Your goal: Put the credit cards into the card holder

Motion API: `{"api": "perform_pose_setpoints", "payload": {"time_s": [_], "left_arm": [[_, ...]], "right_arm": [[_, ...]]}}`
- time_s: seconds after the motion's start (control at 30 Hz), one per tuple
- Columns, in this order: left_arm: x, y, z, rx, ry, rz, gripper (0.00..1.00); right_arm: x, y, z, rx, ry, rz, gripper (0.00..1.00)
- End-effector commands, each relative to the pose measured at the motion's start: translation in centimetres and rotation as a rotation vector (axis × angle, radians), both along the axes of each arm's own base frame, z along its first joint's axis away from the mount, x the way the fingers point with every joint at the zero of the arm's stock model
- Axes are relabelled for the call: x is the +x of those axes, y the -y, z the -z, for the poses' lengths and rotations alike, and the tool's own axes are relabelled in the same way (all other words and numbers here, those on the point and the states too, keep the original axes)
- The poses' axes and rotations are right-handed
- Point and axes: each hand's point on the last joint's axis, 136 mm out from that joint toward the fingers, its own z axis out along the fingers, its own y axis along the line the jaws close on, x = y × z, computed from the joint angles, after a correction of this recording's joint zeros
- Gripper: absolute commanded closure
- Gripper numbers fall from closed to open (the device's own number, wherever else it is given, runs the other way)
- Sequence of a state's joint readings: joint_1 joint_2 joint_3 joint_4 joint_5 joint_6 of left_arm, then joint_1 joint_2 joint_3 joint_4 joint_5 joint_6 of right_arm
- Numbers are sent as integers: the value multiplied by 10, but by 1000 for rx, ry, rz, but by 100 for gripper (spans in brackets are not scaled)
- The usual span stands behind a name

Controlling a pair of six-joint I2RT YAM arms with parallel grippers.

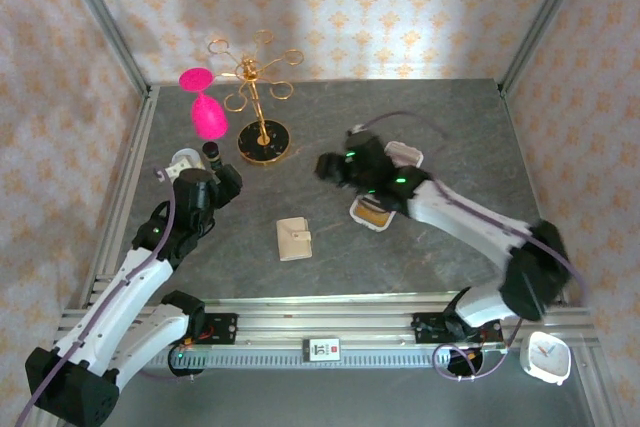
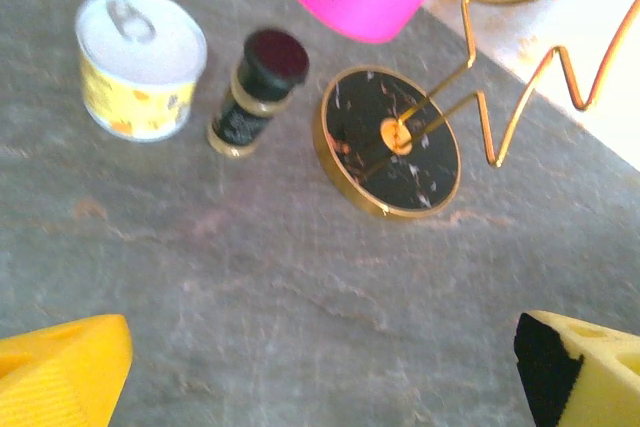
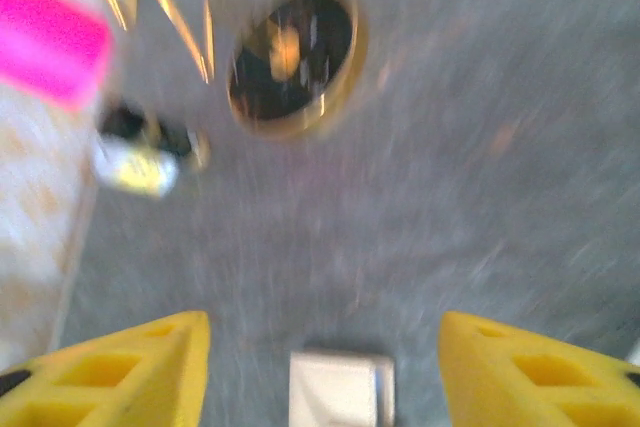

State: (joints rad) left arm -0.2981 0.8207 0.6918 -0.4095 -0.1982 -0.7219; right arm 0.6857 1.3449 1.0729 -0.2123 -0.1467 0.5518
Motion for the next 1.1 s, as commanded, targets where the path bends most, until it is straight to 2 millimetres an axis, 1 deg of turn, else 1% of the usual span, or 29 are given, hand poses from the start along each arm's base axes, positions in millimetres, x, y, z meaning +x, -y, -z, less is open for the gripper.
{"api": "perform_pose_setpoints", "payload": {"time_s": [0.0, 0.03, 0.07, 0.1, 0.13, 0.2, 0.23, 0.27, 0.3, 0.33, 0.4, 0.43, 0.47, 0.53, 0.57, 0.63, 0.7, 0.73, 0.8, 0.83, 0.9, 0.93, 0.97, 1.0, 1.07], "left_arm": [[9, -31, -27, 189, 79, -109, 1], [10, -37, -30, 241, 99, -122, 1], [14, -41, -35, 286, 140, -128, 1], [17, -44, -40, 323, 183, -132, 1], [17, -50, -42, 346, 211, -154, 1], [20, -64, -46, 385, 271, -200, 1], [20, -72, -44, 398, 285, -222, 1], [19, -81, -41, 410, 298, -254, 1], [18, -91, -35, 422, 301, -288, 1], [15, -99, -28, 433, 301, -318, 1], [13, -111, -20, 460, 334, -336, 1], [14, -110, -17, 470, 349, -304, 1], [15, -112, -12, 496, 350, -280, 1], [15, -122, 0, 496, 307, -309, 1], [16, -126, 8, 496, 273, -303, 1], [19, -129, 28, 497, 215, -274, 1], [21, -131, 48, 494, 162, -255, 1], [23, -130, 54, 490, 153, -248, 1], [28, -126, 65, 497, 157, -208, 1], [30, -124, 68, 505, 162, -189, 1], [42, -122, 69, 509, 150, -161, 1], [47, -122, 69, 510, 162, -160, 1], [53, -120, 66, 512, 185, -149, 1], [60, -118, 66, 506, 190, -131, 1], [72, -111, 59, 502, 253, -96, 1]], "right_arm": [[18, 70, -39, 1, 226, 168, 29], [18, 89, -52, -10, 303, 223, 22], [16, 106, -65, -58, 402, 258, 19], [12, 119, -75, -131, 501, 277, 18], [9, 128, -80, -195, 570, 290, 18], [7, 159, -79, -338, 637, 407, 15], [8, 172, -73, -407, 640, 438, 13], [12, 186, -62, -461, 622, 465, 13], [14, 200, -51, -482, 601, 493, 13], [16, 217, -42, -475, 586, 542, 13], [15, 254, -23, -392, 584, 649, 12], [13, 263, -13, -371, 594, 656, 12], [10, 278, -5, -358, 606, 686, 12], [3, 298, 16, -376, 599, 737, 11], [2, 303, 25, -396, 593, 742, 9], [3, 300, 47, -475, 569, 673, 9], [2, 299, 65, -506, 555, 653, 7], [1, 298, 70, -506, 559, 643, 6], [4, 288, 78, -491, 573, 584, 5], [6, 283, 80, -494, 574, 551, 4], [14, 282, 85, -496, 560, 537, 4], [17, 281, 83, -488, 571, 541, 3], [20, 280, 80, -474, 593, 538, 3], [24, 275, 80, -459, 604, 520, 2], [38, 270, 84, -433, 584, 488, 2]]}}
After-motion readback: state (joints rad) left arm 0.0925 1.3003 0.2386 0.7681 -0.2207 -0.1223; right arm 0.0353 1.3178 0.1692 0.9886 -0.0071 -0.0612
